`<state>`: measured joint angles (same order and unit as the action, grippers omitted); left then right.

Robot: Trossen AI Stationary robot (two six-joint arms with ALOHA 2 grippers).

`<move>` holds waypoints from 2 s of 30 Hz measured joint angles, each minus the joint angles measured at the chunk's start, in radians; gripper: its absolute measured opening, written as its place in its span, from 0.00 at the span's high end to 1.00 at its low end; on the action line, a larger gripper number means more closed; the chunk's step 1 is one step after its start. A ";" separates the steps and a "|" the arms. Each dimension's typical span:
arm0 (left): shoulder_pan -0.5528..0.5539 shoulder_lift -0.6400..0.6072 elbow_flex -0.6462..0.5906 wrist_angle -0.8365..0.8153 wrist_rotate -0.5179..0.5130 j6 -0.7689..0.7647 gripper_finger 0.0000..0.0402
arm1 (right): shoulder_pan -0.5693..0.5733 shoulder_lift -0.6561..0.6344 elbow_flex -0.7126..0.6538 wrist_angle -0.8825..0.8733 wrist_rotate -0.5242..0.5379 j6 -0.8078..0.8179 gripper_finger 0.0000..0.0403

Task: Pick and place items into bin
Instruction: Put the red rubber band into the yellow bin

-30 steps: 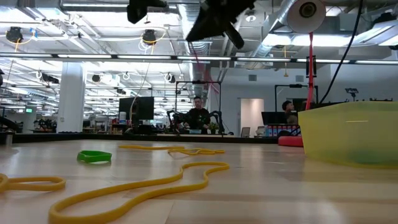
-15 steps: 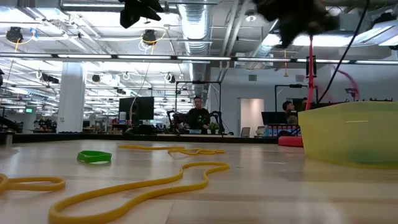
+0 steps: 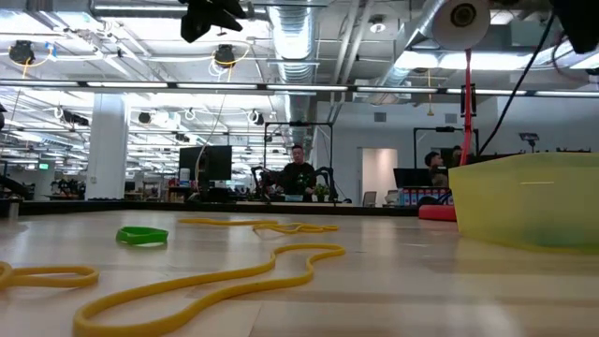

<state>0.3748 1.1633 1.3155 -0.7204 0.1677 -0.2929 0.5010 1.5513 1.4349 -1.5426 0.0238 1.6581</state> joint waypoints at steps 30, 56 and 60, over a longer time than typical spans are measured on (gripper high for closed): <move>-0.001 0.000 0.000 -0.006 0.026 -0.060 0.76 | -0.033 -0.136 -0.412 0.362 0.051 0.118 1.00; 0.000 0.000 0.000 -0.007 0.003 -0.068 0.76 | -0.078 -0.006 -0.427 0.405 -0.023 0.089 0.86; 0.000 0.000 0.000 -0.008 0.005 -0.067 0.76 | -0.101 -0.006 -0.427 0.407 -0.024 0.066 0.81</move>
<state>0.3744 1.1633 1.3155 -0.7280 0.1724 -0.3603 0.3997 1.5448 1.0077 -1.1359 0.0002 1.7243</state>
